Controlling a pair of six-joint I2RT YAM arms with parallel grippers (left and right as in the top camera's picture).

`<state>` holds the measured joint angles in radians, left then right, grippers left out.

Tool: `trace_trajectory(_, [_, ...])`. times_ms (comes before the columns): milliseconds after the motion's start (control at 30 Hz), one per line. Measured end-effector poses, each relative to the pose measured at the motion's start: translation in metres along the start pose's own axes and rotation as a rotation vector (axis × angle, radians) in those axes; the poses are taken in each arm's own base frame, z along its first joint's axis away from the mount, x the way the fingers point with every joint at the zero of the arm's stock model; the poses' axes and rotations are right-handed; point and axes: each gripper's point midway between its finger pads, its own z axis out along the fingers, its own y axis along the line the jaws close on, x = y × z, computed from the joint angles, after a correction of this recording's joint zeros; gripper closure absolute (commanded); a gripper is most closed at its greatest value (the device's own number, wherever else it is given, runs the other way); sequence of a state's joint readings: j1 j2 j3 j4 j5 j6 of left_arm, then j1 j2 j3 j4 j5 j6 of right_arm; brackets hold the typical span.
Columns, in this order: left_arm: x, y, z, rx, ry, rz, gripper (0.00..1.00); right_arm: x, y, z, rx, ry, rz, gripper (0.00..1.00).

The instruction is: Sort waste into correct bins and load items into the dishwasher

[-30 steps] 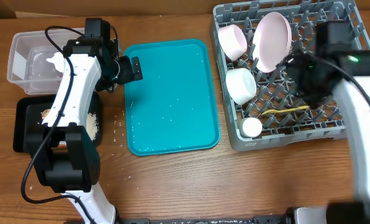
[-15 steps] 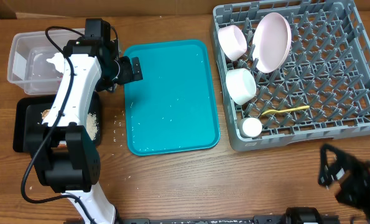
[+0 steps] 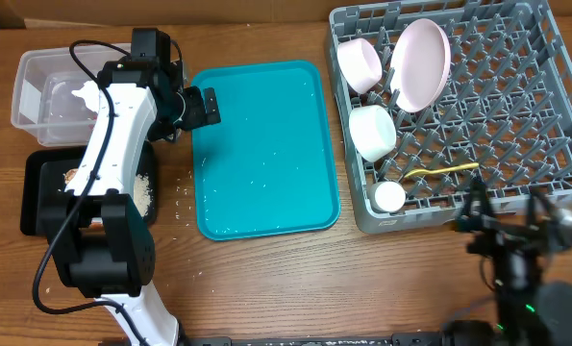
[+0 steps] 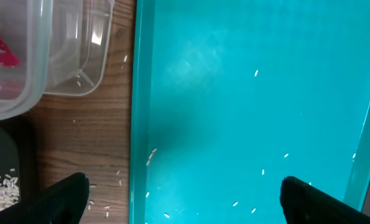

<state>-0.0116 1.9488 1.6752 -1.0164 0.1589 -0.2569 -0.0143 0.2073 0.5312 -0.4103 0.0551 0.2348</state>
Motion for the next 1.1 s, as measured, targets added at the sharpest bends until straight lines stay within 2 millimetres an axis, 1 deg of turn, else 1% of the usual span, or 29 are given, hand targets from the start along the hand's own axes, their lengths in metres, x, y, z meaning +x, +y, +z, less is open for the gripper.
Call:
trace_trajectory(67, [0.0,0.0,0.0,0.0,0.0,0.0,0.0,0.03,-0.003,0.015,-0.04,-0.016,0.001,0.0])
trace_trajectory(100, [0.0,0.0,0.0,0.0,0.001,0.0,0.0,0.042,-0.005,0.019,-0.052,-0.017,0.0,0.0])
trace_trajectory(167, [0.0,0.0,0.0,0.0,0.0,0.0,0.0,0.077,-0.012,0.026,-0.069,0.006,0.0,0.0])
trace_trajectory(200, [0.0,0.0,0.0,0.0,0.0,0.0,0.0,0.082,-0.012,0.026,-0.071,0.009,-0.001,0.0])
trace_trajectory(233, [0.0,0.0,0.0,0.0,0.001,0.0,0.0,0.099,-0.017,0.028,-0.073,0.027,0.0,0.0])
trace_trajectory(300, [0.0,0.0,0.0,0.0,0.0,0.0,0.0,0.114,-0.021,0.029,-0.073,0.036,0.0,0.0])
trace_trajectory(400, [0.0,0.0,0.0,0.0,0.0,0.0,0.0,0.13,-0.024,0.031,-0.073,0.058,0.001,0.0])
trace_trajectory(633, [0.0,0.0,0.0,0.0,0.0,0.0,0.0,0.122,-0.022,0.029,-0.084,0.024,0.0,0.0])
trace_trajectory(1033, [0.0,0.0,0.0,0.0,0.0,0.0,0.0,0.122,-0.022,0.029,-0.084,0.024,0.0,0.0])
trace_trajectory(1100, [0.001,0.003,0.0,-0.016,0.005,0.001,0.0,0.122,-0.022,0.029,-0.084,0.024,0.0,0.0])
